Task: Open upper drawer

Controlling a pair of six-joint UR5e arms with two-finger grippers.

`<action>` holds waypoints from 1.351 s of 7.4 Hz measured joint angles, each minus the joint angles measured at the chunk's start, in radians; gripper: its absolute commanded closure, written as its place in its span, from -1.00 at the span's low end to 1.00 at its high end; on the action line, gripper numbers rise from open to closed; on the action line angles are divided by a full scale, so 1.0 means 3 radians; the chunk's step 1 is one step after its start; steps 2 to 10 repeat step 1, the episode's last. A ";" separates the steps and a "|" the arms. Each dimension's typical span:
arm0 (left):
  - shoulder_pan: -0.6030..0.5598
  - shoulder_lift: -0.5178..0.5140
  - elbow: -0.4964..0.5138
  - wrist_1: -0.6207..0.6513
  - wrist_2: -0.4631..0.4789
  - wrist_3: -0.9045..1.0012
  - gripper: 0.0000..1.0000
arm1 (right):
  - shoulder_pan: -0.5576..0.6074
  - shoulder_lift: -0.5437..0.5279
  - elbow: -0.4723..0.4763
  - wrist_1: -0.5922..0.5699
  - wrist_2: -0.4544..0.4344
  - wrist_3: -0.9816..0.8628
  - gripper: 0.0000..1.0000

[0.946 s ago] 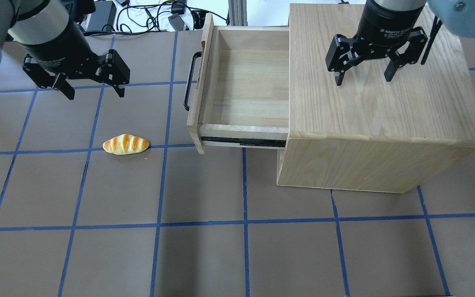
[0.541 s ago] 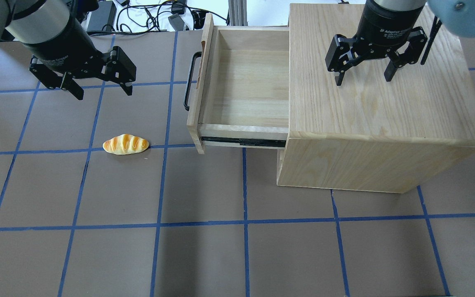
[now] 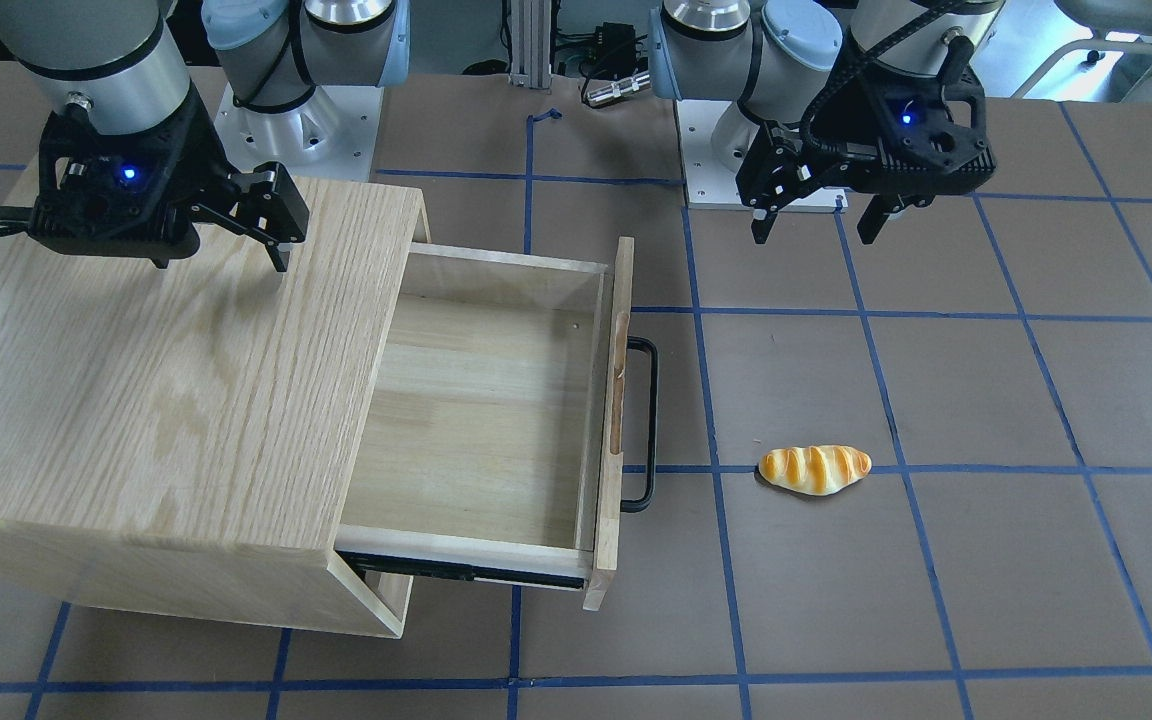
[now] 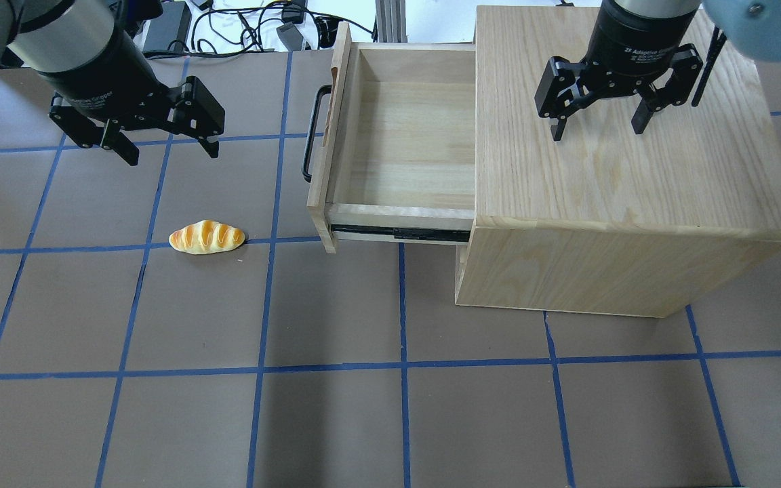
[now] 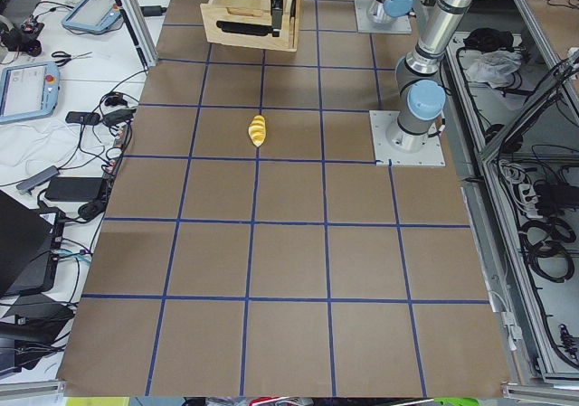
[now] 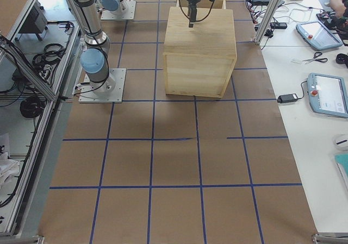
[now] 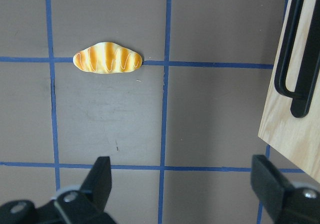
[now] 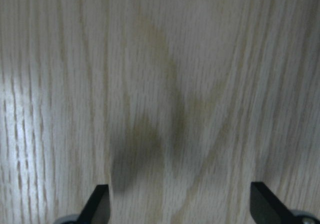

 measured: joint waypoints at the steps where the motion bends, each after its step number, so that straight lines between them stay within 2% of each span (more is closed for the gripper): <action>1: 0.0000 0.0000 -0.0006 0.0001 0.0006 -0.0001 -1.00 | 0.0000 0.0000 0.0000 0.0000 0.0000 -0.0001 -1.00; 10: 0.0000 0.0000 -0.0006 0.0001 0.0006 -0.0001 -1.00 | 0.0000 0.0000 0.0000 0.0000 0.0000 -0.0001 -1.00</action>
